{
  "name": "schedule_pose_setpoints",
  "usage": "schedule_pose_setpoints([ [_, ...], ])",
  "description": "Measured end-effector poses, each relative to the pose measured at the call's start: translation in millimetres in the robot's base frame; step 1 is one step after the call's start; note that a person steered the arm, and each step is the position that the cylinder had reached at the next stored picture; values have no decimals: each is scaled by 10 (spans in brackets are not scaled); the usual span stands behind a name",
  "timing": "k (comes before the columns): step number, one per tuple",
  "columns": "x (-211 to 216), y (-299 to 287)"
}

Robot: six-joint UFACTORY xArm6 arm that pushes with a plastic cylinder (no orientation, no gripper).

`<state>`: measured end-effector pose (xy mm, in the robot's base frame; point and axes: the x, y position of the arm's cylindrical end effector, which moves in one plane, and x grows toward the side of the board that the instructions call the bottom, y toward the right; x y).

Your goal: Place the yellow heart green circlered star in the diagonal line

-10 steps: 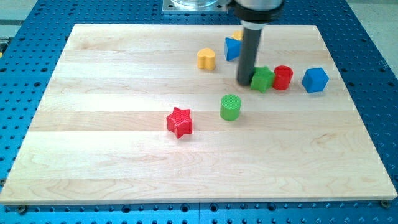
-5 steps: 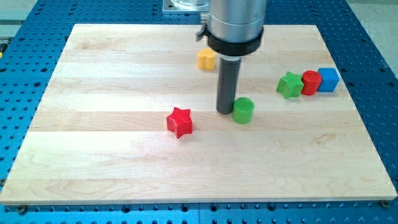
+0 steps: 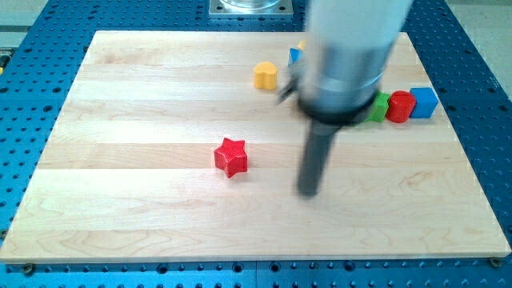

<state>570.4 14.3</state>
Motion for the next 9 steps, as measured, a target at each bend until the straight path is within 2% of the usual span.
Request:
schedule_pose_setpoints([
  [1, -407, -1210],
  [2, -914, -189],
  [3, -956, 833],
  [4, -793, 645],
  [5, -425, 1279],
  [6, -790, 1467],
  [7, -953, 1531],
  [8, -1366, 815],
  [9, -2201, -208],
])
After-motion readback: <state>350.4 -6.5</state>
